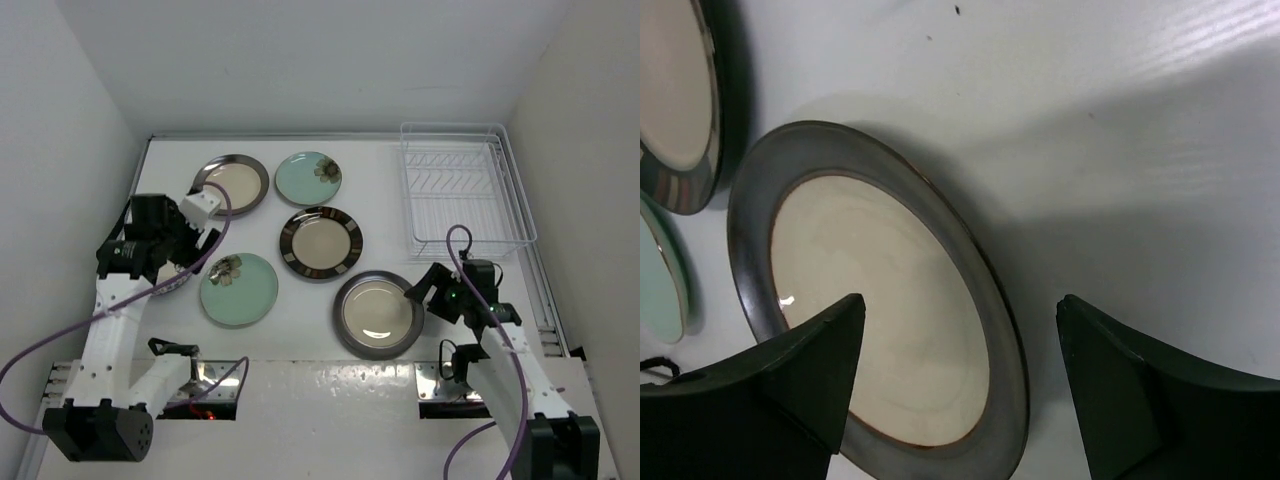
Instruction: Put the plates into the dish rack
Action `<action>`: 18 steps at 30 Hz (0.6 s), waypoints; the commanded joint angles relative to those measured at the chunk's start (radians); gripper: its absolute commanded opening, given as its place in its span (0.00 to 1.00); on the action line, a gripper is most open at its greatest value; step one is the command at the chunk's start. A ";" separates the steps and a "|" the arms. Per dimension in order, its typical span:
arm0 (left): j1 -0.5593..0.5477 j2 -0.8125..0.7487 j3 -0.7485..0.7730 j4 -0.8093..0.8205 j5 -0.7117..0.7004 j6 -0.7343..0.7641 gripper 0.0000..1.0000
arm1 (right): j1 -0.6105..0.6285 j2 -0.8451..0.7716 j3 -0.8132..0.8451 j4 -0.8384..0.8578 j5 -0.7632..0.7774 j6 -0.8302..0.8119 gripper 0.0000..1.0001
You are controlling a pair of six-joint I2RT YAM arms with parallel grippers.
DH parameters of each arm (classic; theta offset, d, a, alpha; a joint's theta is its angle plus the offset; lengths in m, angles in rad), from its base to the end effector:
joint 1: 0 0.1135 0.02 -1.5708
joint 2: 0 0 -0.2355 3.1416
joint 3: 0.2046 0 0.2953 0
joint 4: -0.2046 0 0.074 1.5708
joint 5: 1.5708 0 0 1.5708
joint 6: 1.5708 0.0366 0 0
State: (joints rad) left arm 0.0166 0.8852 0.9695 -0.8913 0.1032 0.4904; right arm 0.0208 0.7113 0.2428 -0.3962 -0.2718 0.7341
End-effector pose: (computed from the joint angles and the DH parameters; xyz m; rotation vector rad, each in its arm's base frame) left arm 0.2304 0.0001 0.3002 0.6053 2.2972 0.1205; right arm 0.1973 0.0139 0.1071 0.7558 2.3898 0.6582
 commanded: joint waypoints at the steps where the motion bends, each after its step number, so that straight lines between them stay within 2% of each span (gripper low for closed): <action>1: -0.014 0.051 0.067 -0.044 0.122 -0.042 0.89 | 0.010 -0.025 -0.061 0.011 -0.030 0.031 0.77; 5: -0.023 0.051 0.041 -0.018 0.122 -0.042 0.88 | 0.011 -0.023 -0.120 0.029 -0.055 0.070 0.68; 8: -0.032 0.051 0.028 0.014 0.093 -0.052 0.88 | 0.016 0.036 -0.175 0.121 -0.079 0.093 0.61; 9: -0.032 0.051 0.028 0.028 0.093 -0.052 0.88 | 0.018 0.059 -0.181 0.173 -0.086 0.100 0.50; 11: -0.032 0.064 0.028 0.028 0.084 -0.064 0.88 | 0.018 0.112 -0.198 0.246 -0.118 0.114 0.34; 12: -0.032 0.076 0.028 0.037 0.084 -0.064 0.88 | 0.018 0.122 -0.200 0.269 -0.142 0.117 0.17; 13: -0.032 0.077 0.028 0.037 0.084 -0.073 0.88 | 0.021 0.131 -0.198 0.279 -0.148 0.117 0.10; 16: -0.032 0.086 0.028 0.037 0.075 -0.073 0.88 | 0.033 0.131 -0.172 0.231 -0.152 0.079 0.00; 18: -0.032 0.086 0.018 0.037 0.075 -0.064 0.88 | 0.060 0.090 -0.152 0.171 -0.164 0.004 0.00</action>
State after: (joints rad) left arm -0.0071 0.9764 0.9936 -0.8799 0.1749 0.4335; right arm 0.0544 0.8177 0.0753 -0.1268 -0.4828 0.8227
